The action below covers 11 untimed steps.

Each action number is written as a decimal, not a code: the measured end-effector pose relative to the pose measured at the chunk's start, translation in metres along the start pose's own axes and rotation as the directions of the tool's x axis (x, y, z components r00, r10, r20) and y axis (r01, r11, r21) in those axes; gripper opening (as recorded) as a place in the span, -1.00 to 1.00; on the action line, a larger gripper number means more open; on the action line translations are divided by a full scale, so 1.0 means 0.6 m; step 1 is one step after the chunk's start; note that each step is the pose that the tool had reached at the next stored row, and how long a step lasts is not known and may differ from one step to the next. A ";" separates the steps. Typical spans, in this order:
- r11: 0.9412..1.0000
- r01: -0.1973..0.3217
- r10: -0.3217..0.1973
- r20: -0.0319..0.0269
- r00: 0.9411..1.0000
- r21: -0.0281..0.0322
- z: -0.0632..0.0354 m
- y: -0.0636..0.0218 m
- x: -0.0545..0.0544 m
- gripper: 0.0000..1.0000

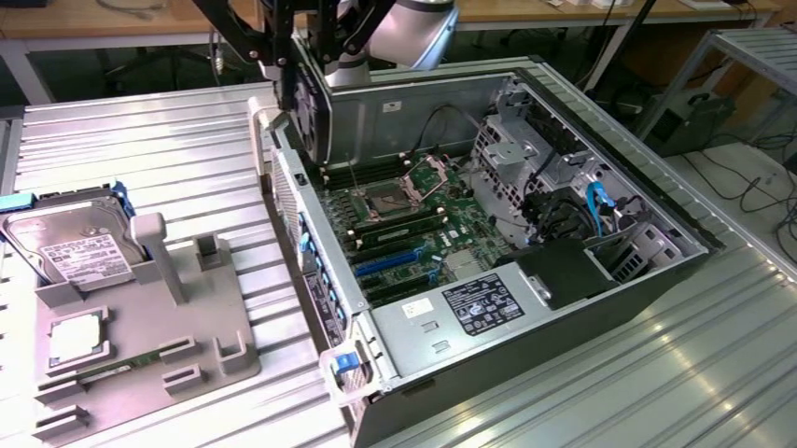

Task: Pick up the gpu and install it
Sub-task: 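Pick up the gpu and move the gpu toward the slot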

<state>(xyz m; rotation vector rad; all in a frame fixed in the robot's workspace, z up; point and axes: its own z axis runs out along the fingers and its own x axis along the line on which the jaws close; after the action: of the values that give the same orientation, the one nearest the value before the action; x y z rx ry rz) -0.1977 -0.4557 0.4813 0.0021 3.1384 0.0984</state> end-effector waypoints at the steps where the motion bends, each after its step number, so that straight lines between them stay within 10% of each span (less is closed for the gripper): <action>1: 1.000 0.000 0.000 0.000 1.000 0.000 0.000 0.000 -0.001 -0.45; 11: 1.000 0.000 0.000 0.000 1.000 0.000 0.000 0.000 -0.019 -0.45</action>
<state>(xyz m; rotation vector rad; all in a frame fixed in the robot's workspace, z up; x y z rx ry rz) -0.1861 -0.4557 0.4813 0.0022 3.1385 0.0983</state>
